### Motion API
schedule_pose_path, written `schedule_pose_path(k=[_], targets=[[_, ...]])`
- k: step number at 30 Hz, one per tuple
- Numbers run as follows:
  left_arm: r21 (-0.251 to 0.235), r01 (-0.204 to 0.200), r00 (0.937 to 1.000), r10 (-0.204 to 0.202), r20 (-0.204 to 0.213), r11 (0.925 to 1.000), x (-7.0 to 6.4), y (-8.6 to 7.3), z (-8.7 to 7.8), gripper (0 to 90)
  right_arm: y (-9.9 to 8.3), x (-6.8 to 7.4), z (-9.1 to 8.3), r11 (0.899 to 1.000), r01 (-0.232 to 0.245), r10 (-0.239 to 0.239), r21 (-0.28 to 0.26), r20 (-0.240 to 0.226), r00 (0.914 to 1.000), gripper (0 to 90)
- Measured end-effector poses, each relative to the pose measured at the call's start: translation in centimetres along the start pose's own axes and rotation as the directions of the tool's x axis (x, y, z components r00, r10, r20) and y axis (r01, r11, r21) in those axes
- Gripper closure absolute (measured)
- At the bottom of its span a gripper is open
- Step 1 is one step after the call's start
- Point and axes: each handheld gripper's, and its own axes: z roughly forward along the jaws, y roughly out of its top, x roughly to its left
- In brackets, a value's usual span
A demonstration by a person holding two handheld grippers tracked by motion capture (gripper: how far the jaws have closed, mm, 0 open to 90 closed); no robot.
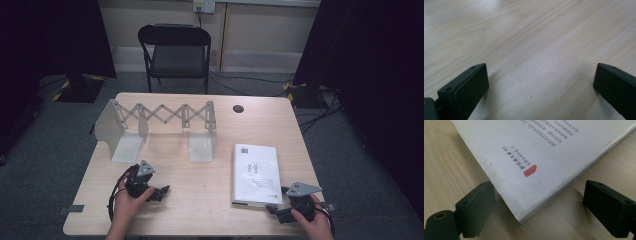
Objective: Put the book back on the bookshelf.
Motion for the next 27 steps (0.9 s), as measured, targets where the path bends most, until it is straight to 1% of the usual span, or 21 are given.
schedule_pose_path(k=[2,7,9,11,13,15,16,17,18,19,20,21,22,23,24,26,27], targets=[[0.001,-0.006,1.0,0.006,0.004,1.0,0.0,0.0,0.0,0.0,0.0,0.0,0.0,1.0,0.0,0.0,0.0,0.0,1.0,10.1],[-0.004,-0.004,1.0,0.004,0.008,1.0,-0.1,0.0,0.0,0.0,0.0,0.0,0.0,1.0,0.001,-0.001,0.0,-0.005,1.0,10.0],[0.009,-0.014,0.9999,0.014,0.01,0.9999,-0.1,0.1,0.0,0.0,0.0,0.0,0.0,1.0,0.001,-0.001,0.001,-0.005,1.0,10.0],[0.022,-0.018,0.9995,0.018,0.026,0.9996,-0.3,0.3,0.1,0.0,0.0,0.0,0.0,1.0,0.001,-0.001,0.0,-0.004,1.0,10.0],[0.041,-0.032,0.9989,0.031,0.035,0.9986,-0.5,0.7,0.0,0.6,0.0,0.0,0.0,1.0,0.002,-0.002,0.0,-0.004,1.0,10.0],[0.032,-0.049,0.9976,0.047,0.05,0.9983,-0.7,1.0,0.0,10.1,0.0,0.0,0.0,1.0,0.002,-0.002,0.001,-0.004,1.0,10.0],[0.027,-0.052,0.997,0.05,0.058,0.9983,-0.9,1.2,0.0,18.1,0.0,0.0,0.0,1.0,0.002,-0.002,0.0,-0.004,1.0,10.0],[0.034,-0.052,0.9965,0.05,0.067,0.9981,-1.1,1.3,0.0,20.0,0.0,0.0,0.0,1.0,0.001,-0.001,0.001,-0.004,1.0,10.0],[0.046,-0.057,0.9952,0.053,0.082,0.9973,-1.3,1.4,0.1,16.0,0.0,0.0,0.0,1.0,0.001,-0.001,0.0,-0.004,1.0,10.0],[0.042,-0.064,0.9951,0.061,0.078,0.9971,-1.6,1.5,0.2,14.1,0.0,0.0,0.0,1.0,0.001,-0.001,0.0,-0.004,1.0,10.0],[0.048,-0.072,0.995,0.069,0.072,0.9962,-1.6,1.6,0.2,17.3,0.0,0.0,0.0,1.0,0.001,-0.001,0.0,-0.004,1.0,10.0],[0.048,-0.072,0.995,0.069,0.072,0.9962,-1.6,1.6,0.2,17.8,0.0,0.0,0.0,1.0,0.001,-0.001,0.0,-0.004,1.0,10.0],[0.04,-0.043,0.9923,0.038,0.118,0.9983,-2.0,2.0,0.2,16.3,0.0,0.0,0.0,1.0,0.001,-0.001,0.001,-0.004,1.0,10.0],[0.035,-0.05,0.9893,0.045,0.139,0.9981,-2.3,2.2,0.2,15.9,0.0,0.0,0.0,1.0,0.001,-0.001,0.001,-0.004,1.0,10.0],[0.033,-0.056,0.9877,0.05,0.148,0.9979,-2.5,2.4,0.2,16.1,0.0,0.0,0.0,1.0,0.001,-0.001,0.0,-0.004,1.0,10.0],[0.035,-0.09,0.9828,0.083,0.165,0.9954,-3.3,3.0,0.2,16.2,0.0,0.0,0.0,1.0,0.001,-0.001,0.001,-0.004,1.0,10.0],[0.035,-0.09,0.9828,0.083,0.165,0.9954,-3.3,3.0,0.2,16.3,0.0,0.0,0.0,1.0,0.001,-0.001,0.0,-0.004,1.0,10.0]])
